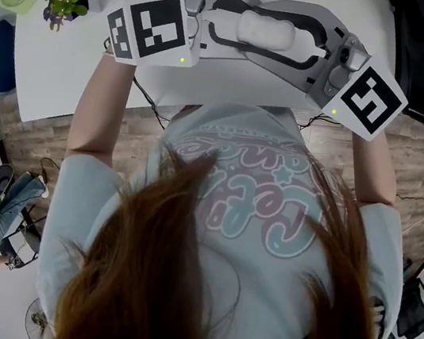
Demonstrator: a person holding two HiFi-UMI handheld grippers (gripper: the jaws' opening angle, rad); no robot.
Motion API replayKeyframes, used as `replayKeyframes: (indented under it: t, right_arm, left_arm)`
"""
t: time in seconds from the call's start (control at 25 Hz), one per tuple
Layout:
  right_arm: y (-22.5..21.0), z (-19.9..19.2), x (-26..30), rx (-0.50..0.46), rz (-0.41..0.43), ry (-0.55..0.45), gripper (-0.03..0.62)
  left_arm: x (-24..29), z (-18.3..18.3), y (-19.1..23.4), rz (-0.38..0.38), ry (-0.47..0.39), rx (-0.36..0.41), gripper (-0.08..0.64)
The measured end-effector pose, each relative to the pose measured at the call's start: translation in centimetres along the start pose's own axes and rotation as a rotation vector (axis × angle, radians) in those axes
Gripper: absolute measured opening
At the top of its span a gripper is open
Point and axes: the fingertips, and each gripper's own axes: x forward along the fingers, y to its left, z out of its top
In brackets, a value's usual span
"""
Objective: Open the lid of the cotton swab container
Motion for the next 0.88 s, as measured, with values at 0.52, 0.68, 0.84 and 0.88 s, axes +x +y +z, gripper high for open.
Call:
replayKeyframes:
  t: [0.52,0.68,0.84,0.88]
  right_arm:
    - [-0.35,-0.13,-0.6,0.021,0.0,0.02,0.212]
    - [-0.42,-0.3,-0.65,0.03,0.002,0.025,0.212]
    - [-0.45,-0.41,-0.63,0.041,0.003,0.033,0.212]
    - [-0.45,-0.45,-0.63,0.044,0.004,0.035,0.212]
  left_arm:
    - [0.42,0.45,0.36,0.009,-0.003,0.018,0.193]
    - [0.52,0.4,0.4,0.01,-0.004,0.019,0.193]
    - [0.6,0.35,0.4,0.007,-0.005,0.017,0.193]
    - [0.62,0.33,0.39,0.006,-0.007,0.016,0.193]
